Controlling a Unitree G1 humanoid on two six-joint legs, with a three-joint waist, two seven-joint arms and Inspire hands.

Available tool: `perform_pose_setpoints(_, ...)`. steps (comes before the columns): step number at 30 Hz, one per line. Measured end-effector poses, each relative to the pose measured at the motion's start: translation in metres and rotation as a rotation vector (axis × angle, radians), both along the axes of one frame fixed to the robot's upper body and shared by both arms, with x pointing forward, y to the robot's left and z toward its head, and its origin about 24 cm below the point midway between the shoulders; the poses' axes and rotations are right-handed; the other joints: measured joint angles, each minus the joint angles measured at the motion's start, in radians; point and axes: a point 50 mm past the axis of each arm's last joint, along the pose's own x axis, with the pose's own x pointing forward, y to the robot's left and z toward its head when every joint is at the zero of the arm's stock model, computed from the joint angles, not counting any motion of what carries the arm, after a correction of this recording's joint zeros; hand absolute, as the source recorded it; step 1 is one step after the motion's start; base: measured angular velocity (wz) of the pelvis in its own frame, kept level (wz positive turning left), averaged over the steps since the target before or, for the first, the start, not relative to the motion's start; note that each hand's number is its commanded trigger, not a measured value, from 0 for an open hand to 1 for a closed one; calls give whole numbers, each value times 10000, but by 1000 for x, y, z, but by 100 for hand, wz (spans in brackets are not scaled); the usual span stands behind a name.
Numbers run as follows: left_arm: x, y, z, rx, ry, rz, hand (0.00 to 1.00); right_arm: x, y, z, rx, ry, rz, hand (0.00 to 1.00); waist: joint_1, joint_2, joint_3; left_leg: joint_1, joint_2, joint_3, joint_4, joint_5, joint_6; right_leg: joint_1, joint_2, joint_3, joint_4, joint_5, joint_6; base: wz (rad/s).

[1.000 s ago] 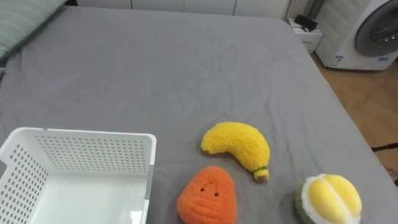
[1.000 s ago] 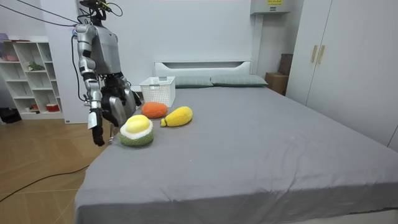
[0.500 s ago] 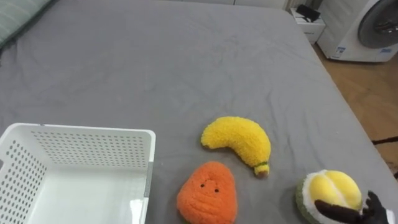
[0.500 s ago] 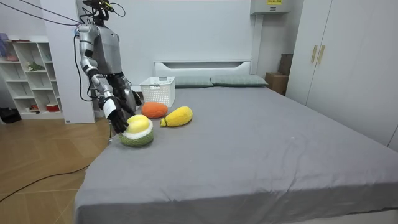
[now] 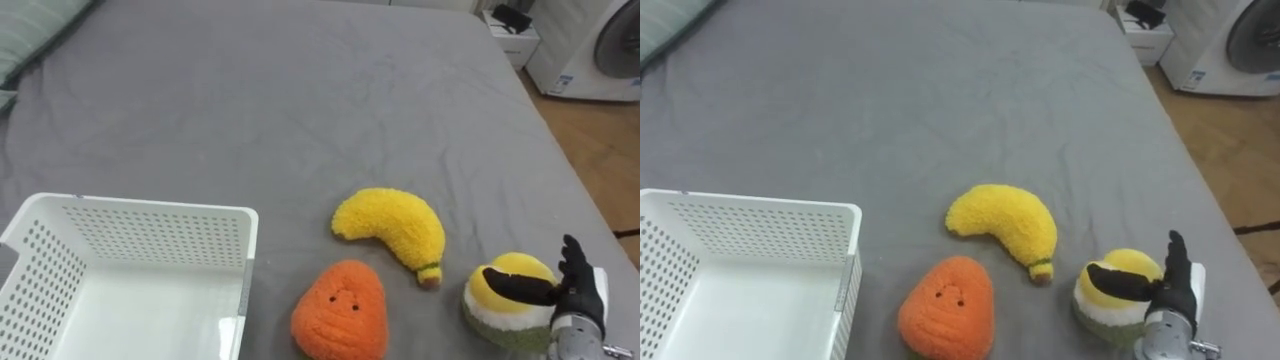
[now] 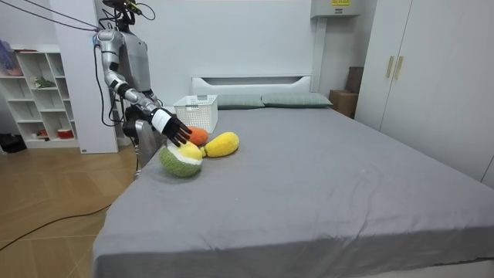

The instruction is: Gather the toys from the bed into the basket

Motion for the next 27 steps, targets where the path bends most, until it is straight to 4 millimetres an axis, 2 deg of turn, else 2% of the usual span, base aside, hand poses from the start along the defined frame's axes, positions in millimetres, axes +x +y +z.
perform_pose_setpoints(7,-2,-1,0,57,54,-110,0,0,9,-5,-641,544,915,0,-7,-45,-5,97,-7,-15,7,2,-1,114,-5,-21,-5,1,-2,0)
perform_pose_setpoints(14,-3,0,0,98,130,-76,0,-16,11,-26,-1706,2382,2177,0,-6,-83,-19,146,-10,-48,3,1,-1,172,-11,-14,-21,-2,3,0)
perform_pose_setpoints(22,-3,2,1,142,126,-107,0,-29,10,-38,-2504,3486,2797,0,-3,-150,-82,83,-17,-145,8,2,0,123,-14,-98,-23,0,0,2)
perform_pose_setpoints(27,-3,2,1,152,129,-117,0,-38,7,-45,-2819,4106,2933,0,26,-167,-86,99,-14,-138,8,1,-1,143,-14,-112,-26,0,0,0)
